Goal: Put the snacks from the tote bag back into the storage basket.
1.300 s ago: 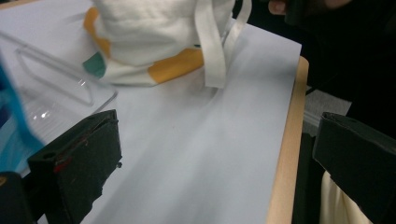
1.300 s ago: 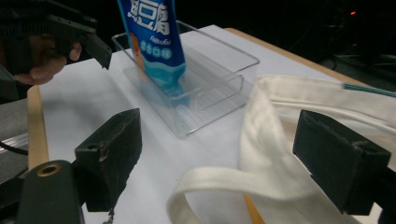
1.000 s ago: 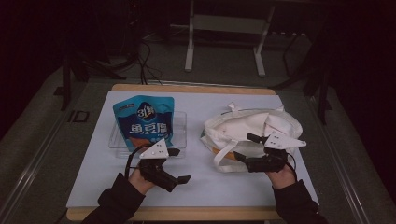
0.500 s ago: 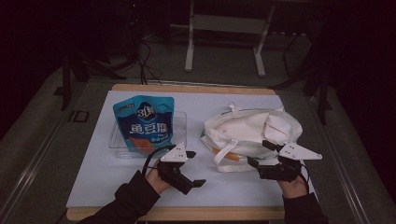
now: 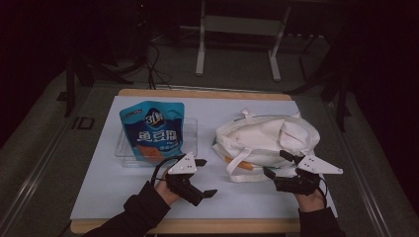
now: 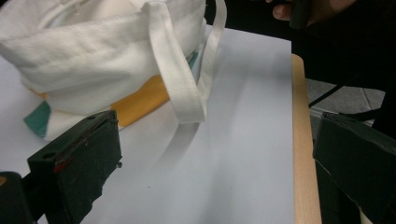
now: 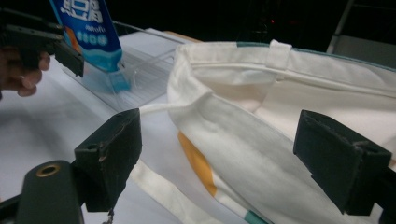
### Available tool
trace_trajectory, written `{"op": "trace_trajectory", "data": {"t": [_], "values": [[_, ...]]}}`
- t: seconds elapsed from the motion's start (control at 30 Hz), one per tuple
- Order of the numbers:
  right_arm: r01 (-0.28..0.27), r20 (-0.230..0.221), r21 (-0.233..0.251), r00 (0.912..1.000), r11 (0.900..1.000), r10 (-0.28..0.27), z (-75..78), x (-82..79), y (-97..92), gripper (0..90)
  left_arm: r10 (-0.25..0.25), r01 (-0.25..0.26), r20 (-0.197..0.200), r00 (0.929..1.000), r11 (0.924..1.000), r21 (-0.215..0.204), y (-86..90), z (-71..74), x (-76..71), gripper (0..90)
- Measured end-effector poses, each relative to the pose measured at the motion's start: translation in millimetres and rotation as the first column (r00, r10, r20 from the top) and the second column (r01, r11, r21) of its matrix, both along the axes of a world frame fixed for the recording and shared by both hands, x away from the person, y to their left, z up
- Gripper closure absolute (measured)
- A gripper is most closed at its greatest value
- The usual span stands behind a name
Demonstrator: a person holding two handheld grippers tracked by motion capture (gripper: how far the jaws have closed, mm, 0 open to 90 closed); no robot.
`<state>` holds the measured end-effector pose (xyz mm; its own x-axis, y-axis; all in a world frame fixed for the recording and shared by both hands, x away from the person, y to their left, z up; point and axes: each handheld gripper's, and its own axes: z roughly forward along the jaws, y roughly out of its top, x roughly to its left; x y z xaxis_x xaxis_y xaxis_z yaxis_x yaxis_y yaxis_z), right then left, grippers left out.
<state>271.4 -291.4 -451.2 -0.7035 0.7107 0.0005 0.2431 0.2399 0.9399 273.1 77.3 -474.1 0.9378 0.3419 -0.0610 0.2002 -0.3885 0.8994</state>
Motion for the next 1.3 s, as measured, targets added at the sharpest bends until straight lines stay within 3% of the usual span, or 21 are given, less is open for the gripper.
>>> {"op": "trace_trajectory", "data": {"t": [0.13, 0.5, 0.83, 1.17, 1.3], "values": [[0.000, 0.017, 0.004, 0.9999, 1.0000, 0.000, 1.7, -0.5, 0.8, 15.1, 0.017, -0.018, 0.028, 0.9995, 0.9996, 0.023, 5.0, -1.7, -2.7, 1.2], [-0.026, 0.026, -0.034, 0.9993, 0.9991, 0.027, -0.5, 2.0, 12.5, 15.2, 0.082, -0.082, 0.004, 0.9966, 0.9965, 0.015, 13.1, -5.5, -3.2, 1.2], [-0.039, 0.032, -0.028, 0.9987, 0.9989, 0.039, -0.1, 4.4, 15.8, 15.1, 0.104, -0.104, 0.014, 0.9945, 0.9946, -0.008, 21.0, -5.0, -5.0, 1.2], [-0.044, 0.037, -0.030, 0.9983, 0.9986, 0.045, -0.8, 6.2, 16.1, 15.2, 0.124, -0.124, 0.021, 0.9921, 0.9920, 0.022, 21.9, -5.5, -5.1, 1.2], [-0.045, 0.033, -0.027, 0.9984, 0.9986, 0.046, -1.4, 7.0, 16.6, 15.2, 0.122, -0.122, 0.014, 0.9925, 0.9925, 0.015, 22.9, -5.6, -5.4, 1.2]]}}
